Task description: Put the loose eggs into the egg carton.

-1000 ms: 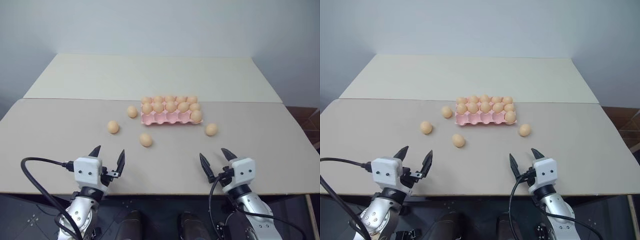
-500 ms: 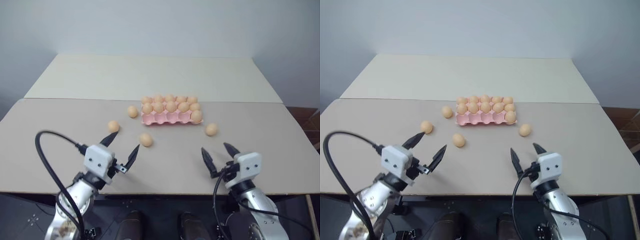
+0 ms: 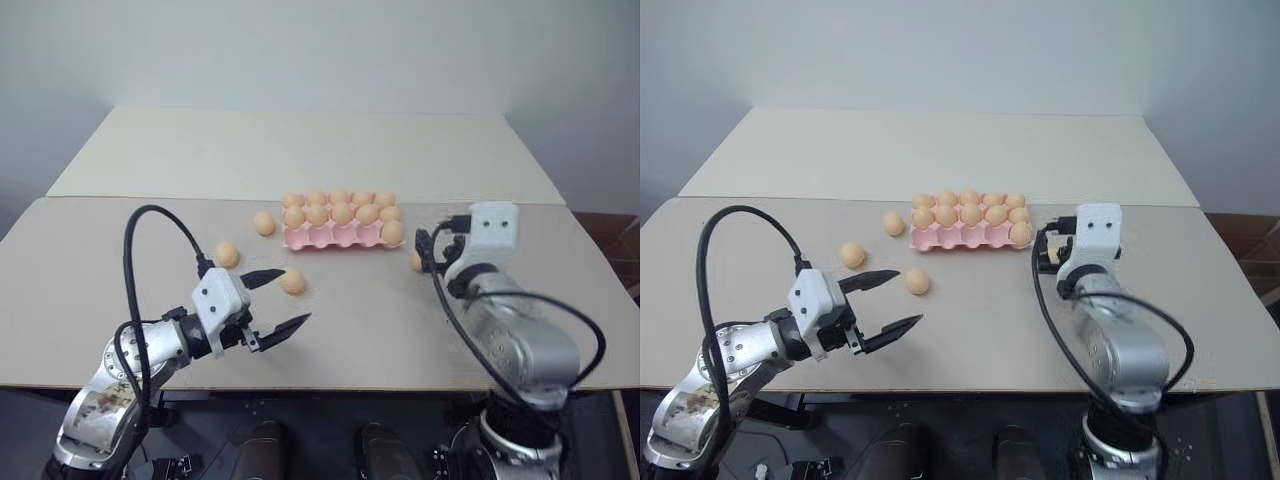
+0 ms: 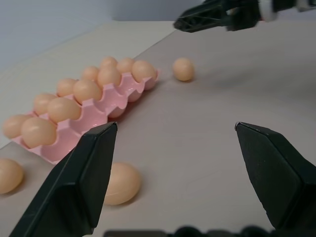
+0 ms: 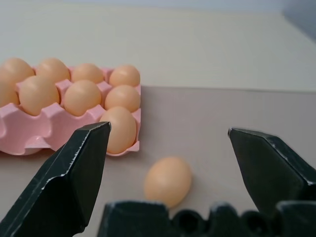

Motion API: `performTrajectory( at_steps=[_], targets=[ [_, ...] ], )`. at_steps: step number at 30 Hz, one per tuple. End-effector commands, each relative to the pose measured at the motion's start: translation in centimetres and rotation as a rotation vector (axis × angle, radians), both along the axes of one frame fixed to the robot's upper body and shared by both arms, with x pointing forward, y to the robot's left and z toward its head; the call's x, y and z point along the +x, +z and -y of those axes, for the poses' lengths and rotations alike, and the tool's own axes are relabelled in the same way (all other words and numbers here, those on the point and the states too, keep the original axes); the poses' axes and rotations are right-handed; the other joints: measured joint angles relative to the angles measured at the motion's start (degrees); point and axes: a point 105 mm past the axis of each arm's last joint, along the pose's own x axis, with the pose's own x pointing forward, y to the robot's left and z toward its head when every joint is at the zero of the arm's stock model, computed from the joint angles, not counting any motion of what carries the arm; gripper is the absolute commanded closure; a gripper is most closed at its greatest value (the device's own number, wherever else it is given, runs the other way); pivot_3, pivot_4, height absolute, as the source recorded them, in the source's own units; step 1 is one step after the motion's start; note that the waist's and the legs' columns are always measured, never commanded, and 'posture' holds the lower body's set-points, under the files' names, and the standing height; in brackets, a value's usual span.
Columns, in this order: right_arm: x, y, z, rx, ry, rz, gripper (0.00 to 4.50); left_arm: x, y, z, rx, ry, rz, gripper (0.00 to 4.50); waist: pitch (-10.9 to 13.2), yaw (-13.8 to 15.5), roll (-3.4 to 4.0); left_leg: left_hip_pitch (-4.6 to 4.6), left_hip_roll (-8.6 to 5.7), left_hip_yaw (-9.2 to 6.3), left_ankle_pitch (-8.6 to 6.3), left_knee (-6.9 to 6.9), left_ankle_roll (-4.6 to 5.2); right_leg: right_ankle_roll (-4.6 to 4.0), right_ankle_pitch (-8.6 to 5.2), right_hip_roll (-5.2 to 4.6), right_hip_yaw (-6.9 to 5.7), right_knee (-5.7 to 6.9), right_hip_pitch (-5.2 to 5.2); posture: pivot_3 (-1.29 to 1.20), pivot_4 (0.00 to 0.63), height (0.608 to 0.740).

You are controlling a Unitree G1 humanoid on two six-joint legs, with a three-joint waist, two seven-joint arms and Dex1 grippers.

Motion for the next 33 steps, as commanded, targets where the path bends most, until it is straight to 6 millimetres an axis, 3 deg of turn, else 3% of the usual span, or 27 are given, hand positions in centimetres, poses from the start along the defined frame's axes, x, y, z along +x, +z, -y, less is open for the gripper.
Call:
performTrajectory(
  at_steps=[1,13,26,29,33],
  targets=[
    [0.6,-0.3,0.9,0.039,-0.035,-0.095,0.0,-0.2,0.3,0.4,0.005,-0.047,0.008,0.36,0.0,-0.02,0.0,-0.04,-0.01,0.01,0.0,0.0,0.0,0.0,0.0,-0.01,0.0,0.0,-0.04,0.0,0.15,0.74],
    [2.2,-3.1,0.4,0.092,-0.044,-0.232,0.0,-0.3,-0.3,0.4,0.022,-0.063,-0.004,0.36,0.0,-0.28,0.02,-0.05,0.01,0.01,0.0,0.0,0.0,0.01,0.01,0.01,0.01,0.05,-0.09,0.0,0.15,0.74],
    [4.2,-4.5,0.0,0.092,-0.02,-0.257,0.0,-0.3,-0.2,0.2,0.032,-0.045,0.004,0.36,0.01,-0.4,0.03,-0.05,0.01,0.01,0.0,0.0,0.0,0.02,0.01,0.02,0.01,0.04,-0.09,0.0,0.15,0.74],
    [4.4,-4.5,-0.1,0.084,-0.009,-0.242,0.55,-0.2,-0.4,0.0,0.033,-0.031,-0.002,0.33,0.01,-0.42,0.03,-0.05,0.02,0.01,0.0,0.0,0.0,0.02,0.01,0.02,0.01,0.04,-0.09,0.0,0.15,0.74],
    [4.5,-4.6,-0.2,0.075,0.0,-0.231,1.94,-0.1,-0.7,-0.4,0.038,-0.006,-0.009,0.33,0.02,-0.41,0.03,-0.06,0.02,0.01,0.0,-0.01,0.0,0.02,0.01,0.02,0.01,0.03,-0.11,0.0,0.15,0.74]
  ],
)
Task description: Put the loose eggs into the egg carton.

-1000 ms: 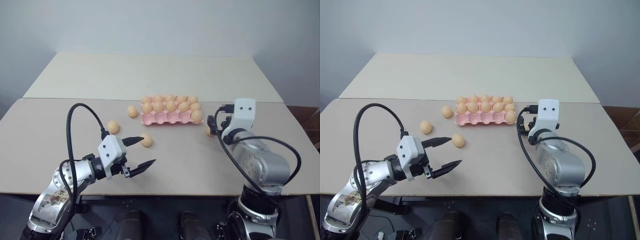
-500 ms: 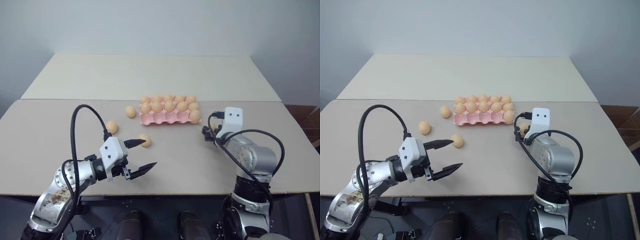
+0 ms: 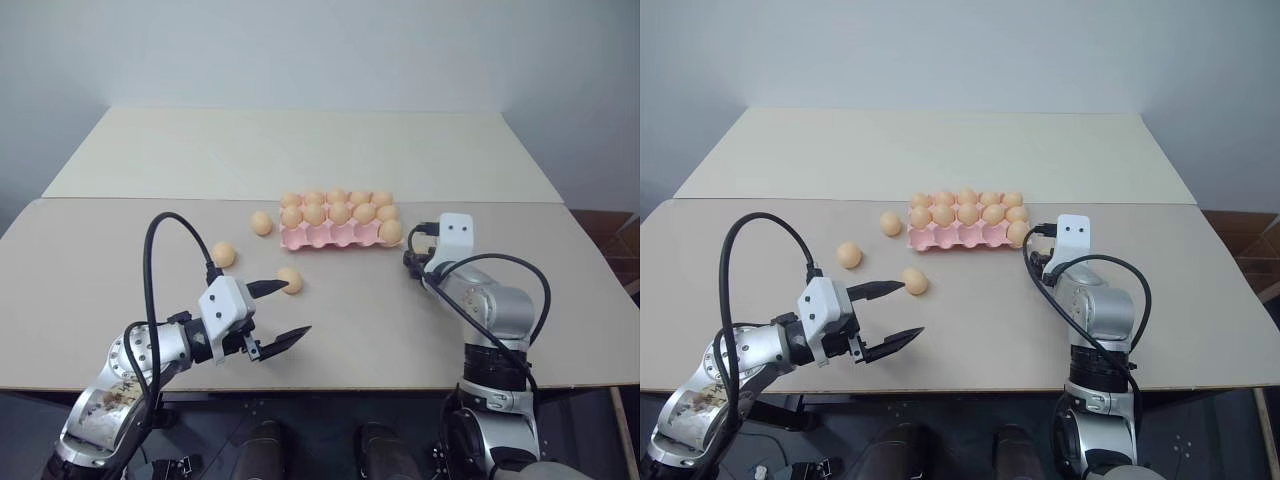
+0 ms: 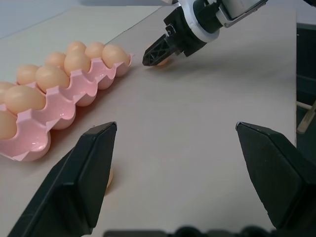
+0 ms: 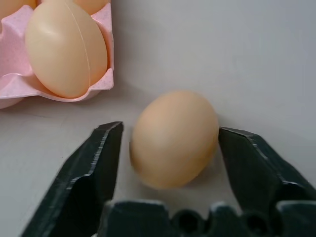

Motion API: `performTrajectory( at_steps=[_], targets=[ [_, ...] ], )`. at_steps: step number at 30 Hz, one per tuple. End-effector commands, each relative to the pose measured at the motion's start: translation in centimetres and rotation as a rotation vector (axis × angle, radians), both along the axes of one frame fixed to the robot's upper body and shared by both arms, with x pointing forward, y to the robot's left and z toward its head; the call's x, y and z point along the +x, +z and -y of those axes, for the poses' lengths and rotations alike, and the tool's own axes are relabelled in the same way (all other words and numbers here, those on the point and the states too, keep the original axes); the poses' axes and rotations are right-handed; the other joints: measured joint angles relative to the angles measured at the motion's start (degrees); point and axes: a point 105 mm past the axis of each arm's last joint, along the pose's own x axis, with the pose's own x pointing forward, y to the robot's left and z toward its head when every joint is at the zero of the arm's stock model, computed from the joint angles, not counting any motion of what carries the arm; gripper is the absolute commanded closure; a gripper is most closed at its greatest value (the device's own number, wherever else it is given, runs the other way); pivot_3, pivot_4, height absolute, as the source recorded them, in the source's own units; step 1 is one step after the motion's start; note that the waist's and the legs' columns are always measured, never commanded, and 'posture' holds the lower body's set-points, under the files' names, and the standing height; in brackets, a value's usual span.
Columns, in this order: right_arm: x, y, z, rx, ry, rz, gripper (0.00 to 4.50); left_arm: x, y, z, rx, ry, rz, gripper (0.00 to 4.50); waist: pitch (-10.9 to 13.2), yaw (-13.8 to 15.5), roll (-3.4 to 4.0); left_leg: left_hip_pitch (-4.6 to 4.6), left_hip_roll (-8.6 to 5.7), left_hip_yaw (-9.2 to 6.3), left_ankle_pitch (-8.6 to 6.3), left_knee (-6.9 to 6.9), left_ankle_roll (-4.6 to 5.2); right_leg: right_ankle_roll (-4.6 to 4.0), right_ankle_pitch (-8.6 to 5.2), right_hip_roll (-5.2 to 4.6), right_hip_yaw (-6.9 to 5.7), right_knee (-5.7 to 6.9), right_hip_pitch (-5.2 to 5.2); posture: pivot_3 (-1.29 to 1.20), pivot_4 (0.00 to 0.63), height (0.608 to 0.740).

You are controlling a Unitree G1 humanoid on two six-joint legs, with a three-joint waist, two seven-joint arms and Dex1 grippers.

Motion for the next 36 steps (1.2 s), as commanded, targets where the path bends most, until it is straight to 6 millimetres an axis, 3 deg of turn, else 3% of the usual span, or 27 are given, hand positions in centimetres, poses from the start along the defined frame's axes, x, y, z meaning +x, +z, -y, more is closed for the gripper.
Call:
performTrajectory(
  at_steps=[1,4,8,15,25,36],
  targets=[
    [0.2,1.4,0.1,-0.023,0.01,0.071,2.22,0.0,0.5,-0.4,0.003,0.024,0.033,0.33,0.0,0.0,0.0,0.0,0.0,0.0,0.0,0.0,0.0,0.0,0.0,0.0,0.01,0.01,0.0,0.0,0.15,0.74],
    [-0.2,1.9,0.0,-0.039,0.035,0.099,2.62,0.1,0.5,-0.8,-0.014,0.06,0.028,0.33,0.0,0.01,0.0,0.0,0.01,0.0,0.0,0.0,0.0,0.0,0.0,0.0,0.0,0.0,-0.01,0.0,0.15,0.74],
    [-2.0,4.5,-0.7,-0.097,0.118,0.209,2.7,0.1,0.6,-1.7,-0.067,0.133,0.004,0.33,0.03,0.13,0.04,-0.11,0.0,-0.01,0.0,-0.02,0.0,0.01,0.0,-0.03,0.01,-0.02,-0.11,0.0,0.15,0.74],
    [-4.0,7.7,-4.0,-0.104,0.259,0.361,2.74,-0.6,0.6,-2.6,-0.072,0.186,-0.015,0.33,0.02,-0.18,0.04,-0.06,0.08,0.0,0.0,-0.02,0.0,0.0,0.0,0.03,0.05,0.04,-0.17,0.0,0.15,0.74],
    [-1.8,8.0,-8.3,-0.136,0.373,0.429,2.81,-0.8,0.6,-2.7,-0.063,0.195,-0.013,0.33,0.03,-0.08,0.04,-0.12,0.06,0.06,0.0,-0.02,0.0,-0.01,0.0,0.02,0.06,0.03,-0.25,0.0,0.15,0.74],
    [1.1,6.8,-10.3,-0.181,0.407,0.442,2.82,-0.6,0.8,-3.0,-0.073,0.229,-0.001,0.33,0.03,-0.11,0.04,-0.12,0.05,0.11,0.0,-0.02,0.0,-0.02,0.0,0.02,0.1,0.12,-0.3,0.0,0.15,0.74]
  ],
)
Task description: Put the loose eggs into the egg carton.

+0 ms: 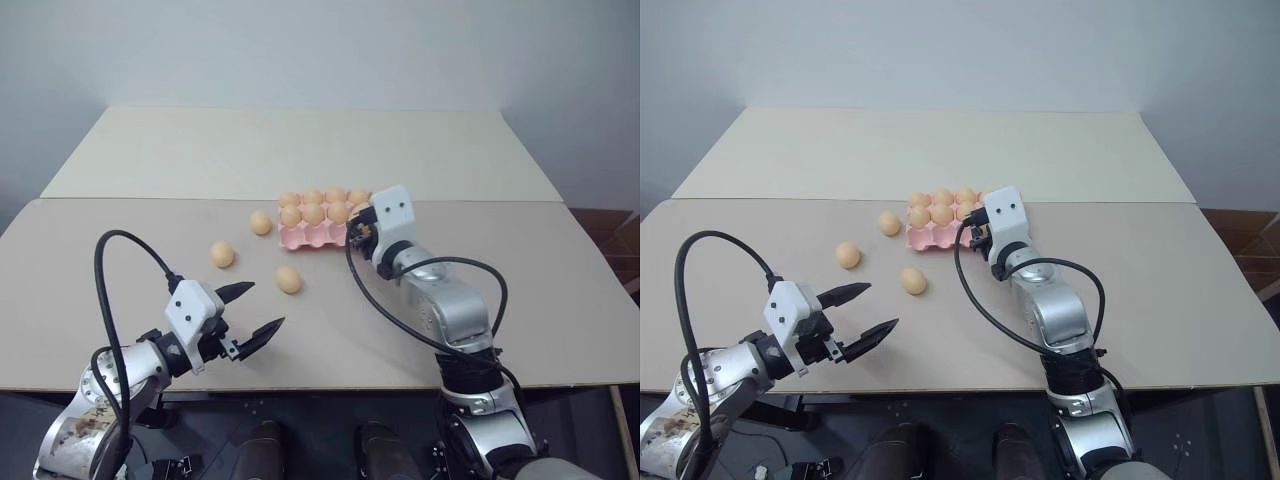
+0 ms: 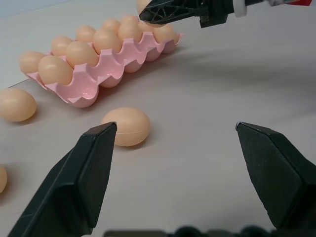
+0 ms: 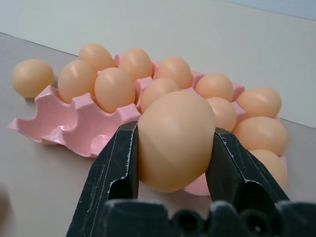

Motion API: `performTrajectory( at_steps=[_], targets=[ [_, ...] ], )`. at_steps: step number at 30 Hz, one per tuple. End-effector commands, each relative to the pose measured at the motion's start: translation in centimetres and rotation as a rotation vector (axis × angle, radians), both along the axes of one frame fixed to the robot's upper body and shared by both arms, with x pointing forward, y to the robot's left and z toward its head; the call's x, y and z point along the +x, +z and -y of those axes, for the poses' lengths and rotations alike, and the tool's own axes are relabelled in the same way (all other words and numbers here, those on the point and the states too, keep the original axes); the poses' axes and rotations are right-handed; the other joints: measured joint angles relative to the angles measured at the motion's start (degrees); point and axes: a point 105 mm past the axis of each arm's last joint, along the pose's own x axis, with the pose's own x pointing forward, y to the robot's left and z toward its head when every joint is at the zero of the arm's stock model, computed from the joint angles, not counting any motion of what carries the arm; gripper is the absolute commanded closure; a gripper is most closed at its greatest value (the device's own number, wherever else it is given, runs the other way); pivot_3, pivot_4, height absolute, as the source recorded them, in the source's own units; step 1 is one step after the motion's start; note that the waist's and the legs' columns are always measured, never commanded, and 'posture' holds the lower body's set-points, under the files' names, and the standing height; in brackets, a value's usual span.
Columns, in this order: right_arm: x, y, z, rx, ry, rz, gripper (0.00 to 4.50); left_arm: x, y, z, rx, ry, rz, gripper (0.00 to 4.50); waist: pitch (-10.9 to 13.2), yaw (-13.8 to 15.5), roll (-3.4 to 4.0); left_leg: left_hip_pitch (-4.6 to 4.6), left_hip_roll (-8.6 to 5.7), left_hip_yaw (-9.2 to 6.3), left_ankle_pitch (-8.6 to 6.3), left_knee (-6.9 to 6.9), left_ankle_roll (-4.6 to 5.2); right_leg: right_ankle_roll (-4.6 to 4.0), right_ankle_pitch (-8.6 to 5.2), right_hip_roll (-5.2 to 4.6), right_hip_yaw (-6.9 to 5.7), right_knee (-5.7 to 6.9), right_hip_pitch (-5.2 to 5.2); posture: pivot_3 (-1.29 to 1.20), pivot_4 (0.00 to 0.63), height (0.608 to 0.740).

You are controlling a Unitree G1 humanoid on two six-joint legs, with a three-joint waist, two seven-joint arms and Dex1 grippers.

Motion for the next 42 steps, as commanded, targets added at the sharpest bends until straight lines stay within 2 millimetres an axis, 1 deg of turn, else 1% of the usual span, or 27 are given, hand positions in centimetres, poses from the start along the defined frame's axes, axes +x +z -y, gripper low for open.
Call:
performTrajectory(
  at_steps=[1,5,10,11,13,14,18,19,24,26,28,30,31,33,38,42],
  targets=[
    [0.9,1.5,-0.4,-0.01,-0.003,0.081,2.82,-0.2,1.2,0.2,0.005,-0.004,0.052,0.33,0.0,-0.02,0.0,-0.01,-0.01,0.03,0.0,0.0,0.0,0.0,0.0,0.0,0.04,0.04,-0.04,0.0,0.15,0.74],
    [1.8,0.9,0.0,-0.034,-0.023,0.078,2.82,-0.1,1.2,0.2,0.009,-0.005,0.055,0.33,0.0,0.01,0.0,-0.09,-0.02,0.09,0.0,0.0,0.0,-0.01,-0.01,-0.01,0.13,0.28,-0.29,0.0,0.15,0.74],
    [2.2,0.4,0.2,-0.047,-0.026,0.067,2.82,-0.1,1.2,0.2,0.014,-0.006,0.055,0.33,0.0,-0.03,0.0,-0.11,-0.02,0.12,0.0,0.0,0.0,-0.01,0.0,-0.01,0.15,0.32,-0.34,0.0,0.15,0.74],
    [2.2,0.4,0.3,-0.048,-0.031,0.065,2.26,-0.1,1.1,0.2,0.015,-0.006,0.054,0.33,0.0,-0.04,0.0,-0.11,-0.02,0.12,0.0,0.0,0.0,-0.01,0.0,-0.01,0.16,0.32,-0.34,0.0,0.15,0.74],
    [2.3,0.4,0.4,-0.038,-0.035,0.064,1.87,-0.1,1.1,0.2,0.016,-0.006,0.054,0.33,0.0,-0.05,0.0,-0.1,-0.02,0.12,0.0,0.0,0.0,-0.01,0.0,-0.01,0.15,0.33,-0.34,0.0,0.15,0.74],
    [2.3,0.5,0.3,-0.036,-0.034,0.066,1.48,-0.1,1.1,0.2,0.016,-0.006,0.054,0.33,0.0,-0.05,0.0,-0.1,-0.02,0.12,0.0,0.0,0.0,-0.01,0.0,-0.01,0.15,0.33,-0.34,0.0,0.15,0.74],
    [2.2,1.0,0.2,-0.023,-0.027,0.086,0.13,-0.1,1.0,0.1,0.016,-0.003,0.053,0.33,0.0,-0.05,0.0,-0.1,-0.02,0.12,0.0,0.0,0.0,-0.01,0.0,-0.01,0.16,0.34,-0.34,0.0,0.15,0.74],
    [2.1,1.5,0.2,-0.016,-0.02,0.103,0.06,0.0,1.0,0.1,0.015,0.001,0.054,0.33,0.0,-0.05,0.0,-0.1,-0.02,0.12,0.0,0.0,0.0,-0.01,0.0,-0.01,0.16,0.34,-0.34,0.0,0.15,0.74],
    [0.9,3.3,0.4,0.015,-0.005,0.175,0.06,0.0,1.0,-0.1,0.006,0.018,0.054,0.33,0.0,-0.03,0.0,-0.11,-0.01,0.12,0.0,0.0,0.0,-0.01,0.0,-0.01,0.16,0.34,-0.35,0.0,0.15,0.74],
    [-0.7,4.6,0.6,0.021,0.054,0.245,0.06,0.0,0.9,-0.3,-0.007,0.044,0.05,0.33,0.0,0.03,0.0,-0.11,-0.01,0.12,0.0,0.0,0.0,-0.01,0.0,-0.01,0.15,0.34,-0.35,0.0,0.15,0.74],
    [-2.5,5.3,0.7,0.014,0.124,0.296,0.06,0.0,0.9,-0.5,-0.014,0.065,0.048,0.33,0.0,0.31,0.0,-0.13,-0.02,0.1,0.0,-0.01,0.0,0.0,-0.01,-0.02,0.13,0.32,-0.33,0.0,0.15,0.74],
    [-5.4,4.8,1.4,-0.002,0.269,0.295,0.06,0.0,0.7,-1.0,-0.015,0.113,0.035,0.33,0.0,0.53,-0.01,-0.18,-0.05,0.1,0.0,0.0,0.0,0.01,-0.02,-0.07,0.11,0.3,-0.35,0.0,0.15,0.74],
    [-6.8,4.4,1.7,-0.012,0.34,0.275,0.02,0.0,0.5,-1.3,-0.015,0.141,0.029,0.16,0.0,0.72,-0.01,-0.19,-0.06,0.09,0.0,0.0,0.0,0.01,-0.02,-0.08,0.09,0.28,-0.33,0.0,0.15,0.74],
    [-8.8,3.9,2.2,-0.019,0.437,0.239,0.02,0.1,0.4,-1.5,-0.018,0.176,0.023,0.16,0.01,0.5,-0.03,-0.18,-0.06,0.08,0.0,0.0,0.0,0.04,-0.04,-0.12,0.07,0.24,-0.29,0.0,0.15,0.74],
    [-12.0,3.1,3.6,-0.068,0.585,0.16,0.02,0.6,0.1,-1.2,-0.033,0.286,0.025,0.16,0.01,0.14,-0.05,0.05,0.04,0.08,0.0,0.0,0.0,-0.05,-0.06,-0.01,0.1,0.28,-0.19,0.0,0.15,0.74],
    [-13.4,2.3,3.5,-0.092,0.66,0.112,0.02,1.2,-0.4,-0.2,-0.025,0.385,0.013,0.16,0.01,0.36,-0.06,0.06,0.0,0.07,0.0,0.0,0.0,-0.05,-0.1,0.02,0.14,0.26,-0.12,0.0,0.15,0.74]
  ],
)
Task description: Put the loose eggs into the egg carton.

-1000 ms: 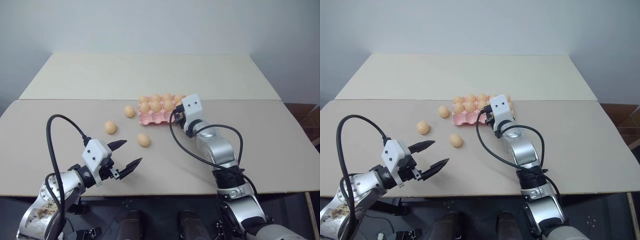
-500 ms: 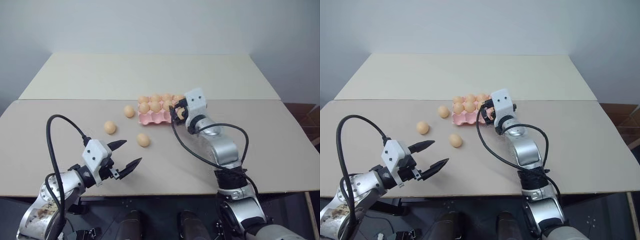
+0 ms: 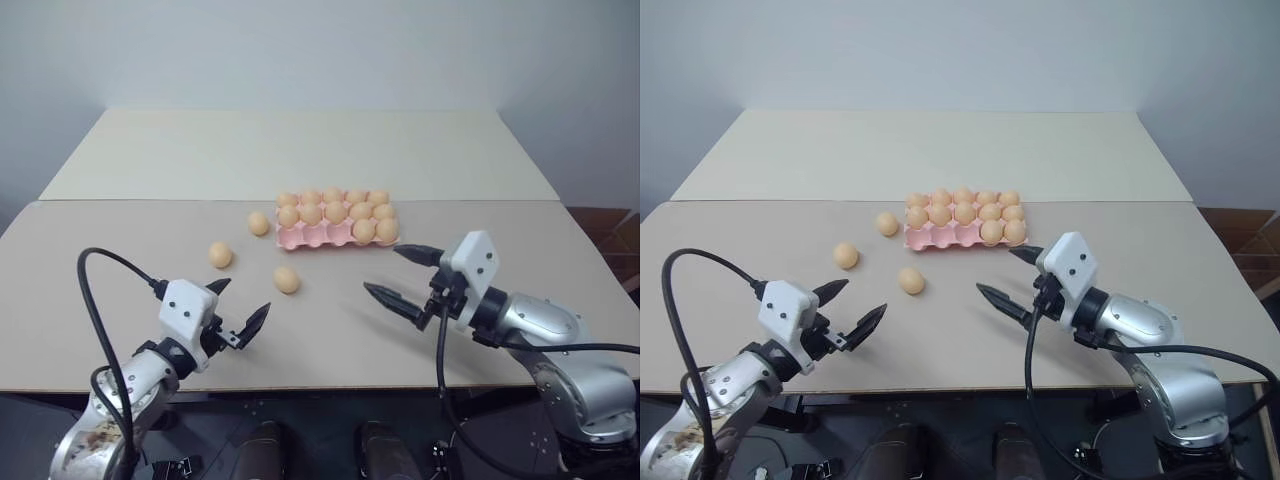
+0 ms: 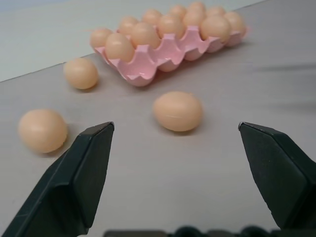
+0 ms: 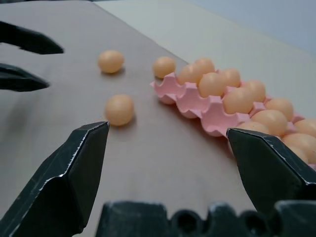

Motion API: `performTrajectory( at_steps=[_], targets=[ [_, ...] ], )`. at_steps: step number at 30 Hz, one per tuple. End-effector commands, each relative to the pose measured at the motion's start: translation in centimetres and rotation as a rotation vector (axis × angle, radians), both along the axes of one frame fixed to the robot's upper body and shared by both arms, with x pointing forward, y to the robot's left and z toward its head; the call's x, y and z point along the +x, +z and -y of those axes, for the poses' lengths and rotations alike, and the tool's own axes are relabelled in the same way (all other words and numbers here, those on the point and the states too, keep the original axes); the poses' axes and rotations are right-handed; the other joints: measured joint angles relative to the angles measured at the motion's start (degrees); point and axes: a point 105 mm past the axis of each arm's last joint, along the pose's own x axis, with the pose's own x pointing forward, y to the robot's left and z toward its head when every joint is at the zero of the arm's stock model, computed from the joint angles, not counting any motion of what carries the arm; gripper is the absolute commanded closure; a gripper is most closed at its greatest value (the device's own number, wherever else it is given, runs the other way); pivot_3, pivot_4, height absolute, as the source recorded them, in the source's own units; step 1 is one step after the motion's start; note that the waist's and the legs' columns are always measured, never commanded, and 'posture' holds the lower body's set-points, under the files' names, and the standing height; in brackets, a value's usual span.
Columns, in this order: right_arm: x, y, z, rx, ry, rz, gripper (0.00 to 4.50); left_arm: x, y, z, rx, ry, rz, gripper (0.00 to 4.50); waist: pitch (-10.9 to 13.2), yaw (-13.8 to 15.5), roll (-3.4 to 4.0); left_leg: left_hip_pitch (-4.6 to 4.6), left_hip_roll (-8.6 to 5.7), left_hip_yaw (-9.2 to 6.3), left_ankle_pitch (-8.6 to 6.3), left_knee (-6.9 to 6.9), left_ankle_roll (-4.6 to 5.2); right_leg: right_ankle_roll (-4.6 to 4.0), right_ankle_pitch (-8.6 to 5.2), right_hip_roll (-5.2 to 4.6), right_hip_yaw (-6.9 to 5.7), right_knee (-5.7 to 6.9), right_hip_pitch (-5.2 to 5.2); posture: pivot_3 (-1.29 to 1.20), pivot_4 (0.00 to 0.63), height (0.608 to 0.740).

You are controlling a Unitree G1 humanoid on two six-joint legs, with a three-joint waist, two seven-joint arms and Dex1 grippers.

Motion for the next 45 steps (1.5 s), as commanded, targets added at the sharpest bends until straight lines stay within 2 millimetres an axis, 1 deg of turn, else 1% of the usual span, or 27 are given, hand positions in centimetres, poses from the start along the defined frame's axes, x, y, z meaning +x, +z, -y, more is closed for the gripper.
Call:
performTrajectory(
  at_steps=[1,5,9,13,19,23,27,30,35,39,43,44,45],
  targets=[
    [-1.5,0.6,-0.6,-0.013,0.082,0.027,0.02,0.2,0.8,1.3,0.009,0.063,0.032,0.16,0.01,0.17,-0.03,-0.02,-0.04,-0.02,0.0,0.0,0.0,0.03,-0.01,-0.02,0.01,-0.02,0.0,0.0,0.15,0.74],
    [-2.0,0.2,-0.9,-0.023,0.112,0.027,0.02,0.8,0.6,2.7,-0.001,0.09,0.022,0.16,0.01,0.27,-0.07,-0.05,-0.1,-0.05,0.0,0.01,0.0,0.07,-0.03,-0.05,-0.01,0.0,0.02,0.0,0.15,0.74],
    [-2.2,-0.1,-1.0,-0.039,0.147,0.008,0.02,1.8,-0.5,3.3,-0.01,0.143,-0.052,0.16,0.02,0.27,-0.08,-0.03,-0.11,-0.07,0.0,0.02,0.0,0.07,-0.03,-0.04,0.0,0.02,0.03,0.0,0.15,0.74],
    [-2.3,-0.2,-1.1,-0.061,0.167,0.014,0.02,3.1,-0.9,3.5,-0.038,0.205,-0.095,0.16,0.02,0.28,-0.1,0.0,-0.11,-0.13,0.0,0.04,0.0,0.08,-0.04,-0.03,-0.06,0.0,0.12,0.0,0.15,0.74],
    [-2.4,-0.1,-1.4,-0.075,0.187,0.025,0.02,5.4,-1.2,5.1,-0.069,0.242,-0.147,0.16,0.03,0.55,-0.14,0.03,-0.16,-0.2,0.0,0.06,0.0,0.1,-0.04,-0.04,-0.11,-0.05,0.25,0.0,0.15,0.74],
    [-2.4,0.1,-1.4,-0.085,0.19,0.034,0.02,5.8,-1.5,6.5,-0.081,0.198,-0.18,0.16,0.04,0.63,-0.14,0.04,-0.16,-0.22,0.0,0.06,0.01,0.11,-0.04,-0.04,-0.13,-0.06,0.27,0.0,0.15,0.74],
    [-2.4,0.2,-1.5,-0.084,0.191,0.041,0.02,6.2,-1.8,7.2,-0.105,0.194,-0.204,0.16,0.04,0.72,-0.15,0.04,-0.17,-0.23,0.0,0.06,0.01,0.11,-0.04,-0.04,-0.14,-0.06,0.28,0.0,0.15,0.74],
    [-2.4,0.3,-1.6,-0.082,0.19,0.044,0.02,6.6,-1.8,7.4,-0.123,0.209,-0.207,0.16,0.04,0.82,-0.15,0.07,-0.17,-0.24,0.0,0.07,0.0,0.11,-0.04,-0.04,-0.15,-0.06,0.33,0.0,0.15,0.74],
    [-2.3,0.4,-1.6,-0.075,0.181,0.045,0.02,7.0,-2.0,7.1,-0.135,0.231,-0.212,0.16,0.04,0.87,-0.15,0.07,-0.19,-0.25,0.0,0.07,0.01,0.11,-0.05,-0.05,-0.16,-0.07,0.35,0.0,0.15,0.74],
    [-2.2,0.5,-1.6,-0.07,0.177,0.046,0.0,7.2,-2.2,6.8,-0.14,0.244,-0.221,0.93,0.04,0.88,-0.15,0.08,-0.19,-0.27,0.0,0.07,0.0,0.11,-0.04,-0.05,-0.17,-0.06,0.36,0.0,0.15,0.74],
    [-2.2,0.5,-1.6,-0.069,0.176,0.048,0.0,7.4,-2.1,6.7,-0.144,0.245,-0.218,2.24,0.04,0.95,-0.15,0.08,-0.2,-0.28,0.0,0.07,0.01,0.11,-0.05,-0.06,-0.18,-0.07,0.37,0.0,0.15,0.74],
    [-2.1,0.5,-1.6,-0.07,0.175,0.05,0.0,7.4,-2.0,6.6,-0.146,0.248,-0.213,2.44,0.04,0.96,-0.15,0.08,-0.2,-0.28,0.0,0.07,0.01,0.11,-0.05,-0.06,-0.18,-0.07,0.37,0.0,0.15,0.74],
    [-2.1,0.6,-1.6,-0.07,0.174,0.05,0.0,7.4,-1.9,6.5,-0.146,0.248,-0.207,2.55,0.04,0.96,-0.15,0.08,-0.2,-0.28,0.0,0.07,0.01,0.12,-0.05,-0.06,-0.18,-0.07,0.37,0.0,0.15,0.74]
  ],
)
